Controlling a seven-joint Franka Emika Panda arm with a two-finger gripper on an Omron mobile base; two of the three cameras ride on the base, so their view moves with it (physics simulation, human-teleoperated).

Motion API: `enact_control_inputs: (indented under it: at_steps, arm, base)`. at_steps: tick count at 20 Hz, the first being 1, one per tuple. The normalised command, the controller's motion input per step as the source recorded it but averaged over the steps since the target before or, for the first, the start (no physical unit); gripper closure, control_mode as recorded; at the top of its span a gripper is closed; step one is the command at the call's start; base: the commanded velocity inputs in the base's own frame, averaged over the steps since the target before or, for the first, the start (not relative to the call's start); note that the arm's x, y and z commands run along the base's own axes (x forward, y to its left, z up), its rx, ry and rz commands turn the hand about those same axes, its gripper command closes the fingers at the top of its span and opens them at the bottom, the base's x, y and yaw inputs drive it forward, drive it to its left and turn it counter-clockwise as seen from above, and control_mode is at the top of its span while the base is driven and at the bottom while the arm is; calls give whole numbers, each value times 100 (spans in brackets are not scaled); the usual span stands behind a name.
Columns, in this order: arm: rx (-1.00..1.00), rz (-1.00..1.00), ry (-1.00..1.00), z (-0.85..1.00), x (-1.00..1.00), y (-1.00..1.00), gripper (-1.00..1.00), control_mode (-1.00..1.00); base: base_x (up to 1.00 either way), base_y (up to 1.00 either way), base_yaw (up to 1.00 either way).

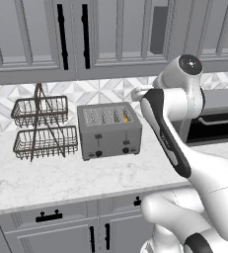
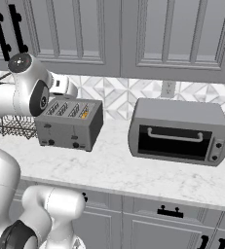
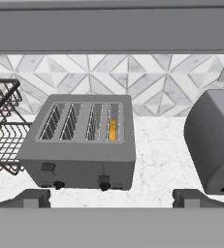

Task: Start the toaster. Once the lever pops up, take the bread to the plate on the dining counter.

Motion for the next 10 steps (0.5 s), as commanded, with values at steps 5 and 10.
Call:
enact_control_inputs:
  at_steps: [5, 10]
  arm:
    - [0, 0, 0, 0, 0, 0, -100, -100]
    - [0, 0, 0, 0, 0, 0, -100, -100]
  base:
    - [0, 0, 0]
    - [0, 0, 0]
